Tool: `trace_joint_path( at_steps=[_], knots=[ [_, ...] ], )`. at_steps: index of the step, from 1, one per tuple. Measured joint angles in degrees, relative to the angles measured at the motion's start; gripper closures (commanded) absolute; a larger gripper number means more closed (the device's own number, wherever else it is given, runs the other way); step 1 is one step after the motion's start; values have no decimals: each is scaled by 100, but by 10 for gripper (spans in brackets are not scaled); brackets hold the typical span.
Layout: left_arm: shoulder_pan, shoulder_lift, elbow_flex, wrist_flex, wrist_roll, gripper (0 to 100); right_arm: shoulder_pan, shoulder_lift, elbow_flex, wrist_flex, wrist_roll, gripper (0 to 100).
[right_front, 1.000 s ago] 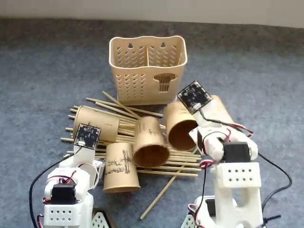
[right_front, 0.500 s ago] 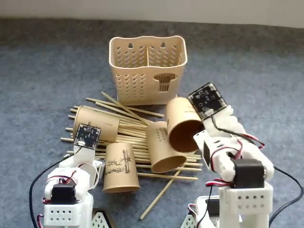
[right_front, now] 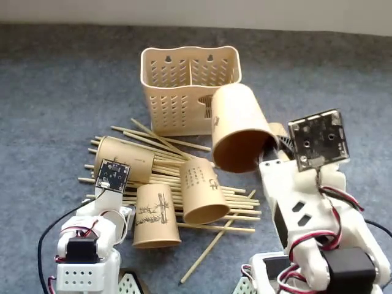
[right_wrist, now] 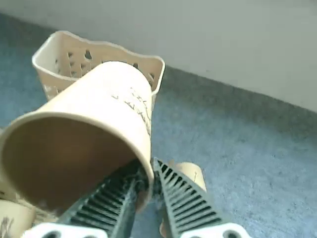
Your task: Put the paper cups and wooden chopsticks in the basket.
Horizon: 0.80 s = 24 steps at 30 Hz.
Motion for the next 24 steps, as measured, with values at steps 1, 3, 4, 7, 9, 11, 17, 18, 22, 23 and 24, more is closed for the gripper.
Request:
trace_joint_path(
  at_steps=[1,3,4,7,9,11,17,18,22,23,24],
  knots=[
    [0,0,0,0,0,811,0,9,-18,-149,-149,992],
    [0,0,0,0,0,811,-26,114,-35,-413,-404,992],
    [0,0,0,0,0,811,-53,202,-35,-554,-519,992],
    [0,0,0,0,0,811,-62,659,-35,-976,-862,992],
    [0,0,0,0,0,811,-62,941,-35,-1213,-1037,992],
    [0,0,0,0,0,811,-62,1231,-35,-1468,-1125,992],
    [0,0,0,0,0,811,-440,2013,-35,-1811,-1169,991],
    [0,0,0,0,0,811,-484,2101,-35,-1811,-1169,991],
    [0,0,0,0,0,811,-607,2312,-26,-1925,-1169,991],
    [0,0,0,0,0,811,-607,2321,-26,-1996,-1169,991],
    [0,0,0,0,0,811,-589,2330,-26,-2066,-1169,991]
  ],
)
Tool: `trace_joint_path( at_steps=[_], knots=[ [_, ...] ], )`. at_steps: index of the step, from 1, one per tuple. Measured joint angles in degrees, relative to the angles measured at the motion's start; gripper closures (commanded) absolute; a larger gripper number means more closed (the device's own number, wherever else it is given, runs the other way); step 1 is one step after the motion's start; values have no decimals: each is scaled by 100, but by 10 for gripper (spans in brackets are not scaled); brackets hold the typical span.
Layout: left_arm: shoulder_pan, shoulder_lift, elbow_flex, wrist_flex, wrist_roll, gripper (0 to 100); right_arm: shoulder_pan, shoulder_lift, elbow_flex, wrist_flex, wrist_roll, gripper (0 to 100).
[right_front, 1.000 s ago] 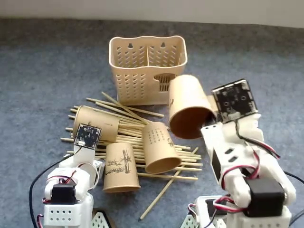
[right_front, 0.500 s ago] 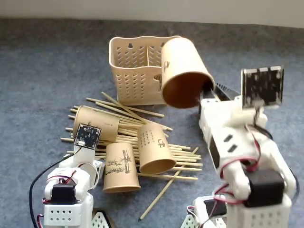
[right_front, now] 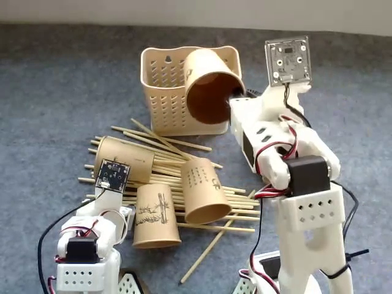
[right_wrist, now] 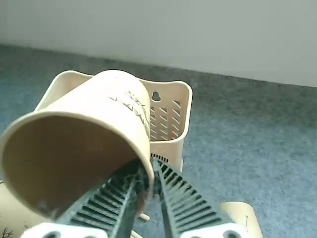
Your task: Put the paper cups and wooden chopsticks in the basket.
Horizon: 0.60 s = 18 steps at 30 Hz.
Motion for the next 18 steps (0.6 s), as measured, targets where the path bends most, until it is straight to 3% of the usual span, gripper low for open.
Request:
trace_joint_path(
  at_steps=[18],
  knots=[
    [0,0,0,0,0,811,44,0,0,-484,-35,991]
  ],
)
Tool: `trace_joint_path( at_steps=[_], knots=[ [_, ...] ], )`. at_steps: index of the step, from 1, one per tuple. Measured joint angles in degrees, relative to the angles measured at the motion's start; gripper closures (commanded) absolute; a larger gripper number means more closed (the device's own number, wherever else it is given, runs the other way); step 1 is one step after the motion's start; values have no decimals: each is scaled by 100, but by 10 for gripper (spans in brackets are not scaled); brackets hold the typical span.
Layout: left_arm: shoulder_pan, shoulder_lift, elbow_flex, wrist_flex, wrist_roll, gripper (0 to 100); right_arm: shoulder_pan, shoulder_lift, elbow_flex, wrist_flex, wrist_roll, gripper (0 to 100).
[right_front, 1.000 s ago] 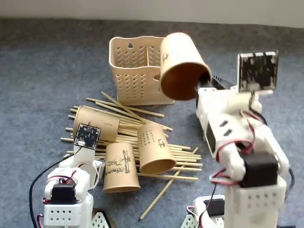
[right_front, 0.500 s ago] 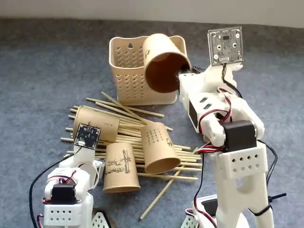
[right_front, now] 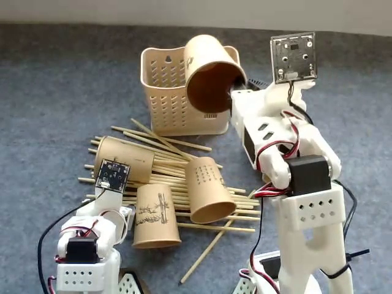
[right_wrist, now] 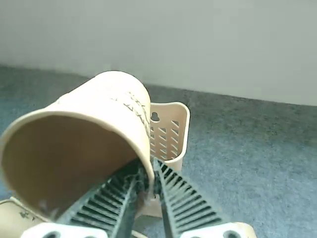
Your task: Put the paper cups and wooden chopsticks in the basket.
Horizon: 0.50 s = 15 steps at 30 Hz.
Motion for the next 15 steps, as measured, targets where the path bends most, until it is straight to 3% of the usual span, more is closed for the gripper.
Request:
trace_joint_path(
  at_steps=[15],
  knots=[
    [0,0,0,0,0,811,246,422,229,-299,0,991]
  ],
)
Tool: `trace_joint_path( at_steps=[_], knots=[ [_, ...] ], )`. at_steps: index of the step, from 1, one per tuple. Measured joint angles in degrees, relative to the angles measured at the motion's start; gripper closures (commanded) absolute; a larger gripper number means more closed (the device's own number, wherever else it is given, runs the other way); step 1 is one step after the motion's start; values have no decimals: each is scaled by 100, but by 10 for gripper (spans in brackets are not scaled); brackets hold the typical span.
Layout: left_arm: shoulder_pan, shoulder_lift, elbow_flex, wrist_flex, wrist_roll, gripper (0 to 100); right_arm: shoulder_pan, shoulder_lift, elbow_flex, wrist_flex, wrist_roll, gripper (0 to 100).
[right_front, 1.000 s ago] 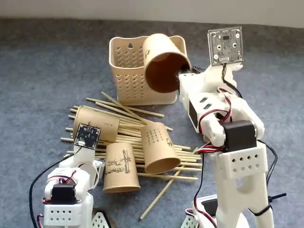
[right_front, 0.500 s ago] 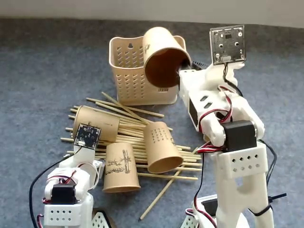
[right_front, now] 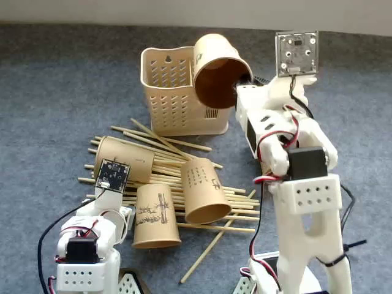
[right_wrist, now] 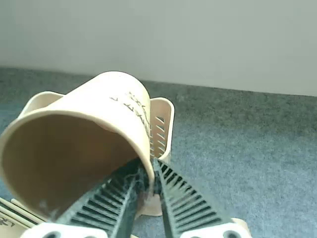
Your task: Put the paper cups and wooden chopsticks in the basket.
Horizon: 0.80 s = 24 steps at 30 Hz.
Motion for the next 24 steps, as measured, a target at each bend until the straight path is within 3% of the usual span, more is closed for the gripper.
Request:
trace_joint_path(
  at_steps=[7,24],
  knots=[
    [0,0,0,0,0,811,0,360,0,0,0,829],
    [0,0,0,0,0,811,-9,360,0,-677,0,825]
  ],
)
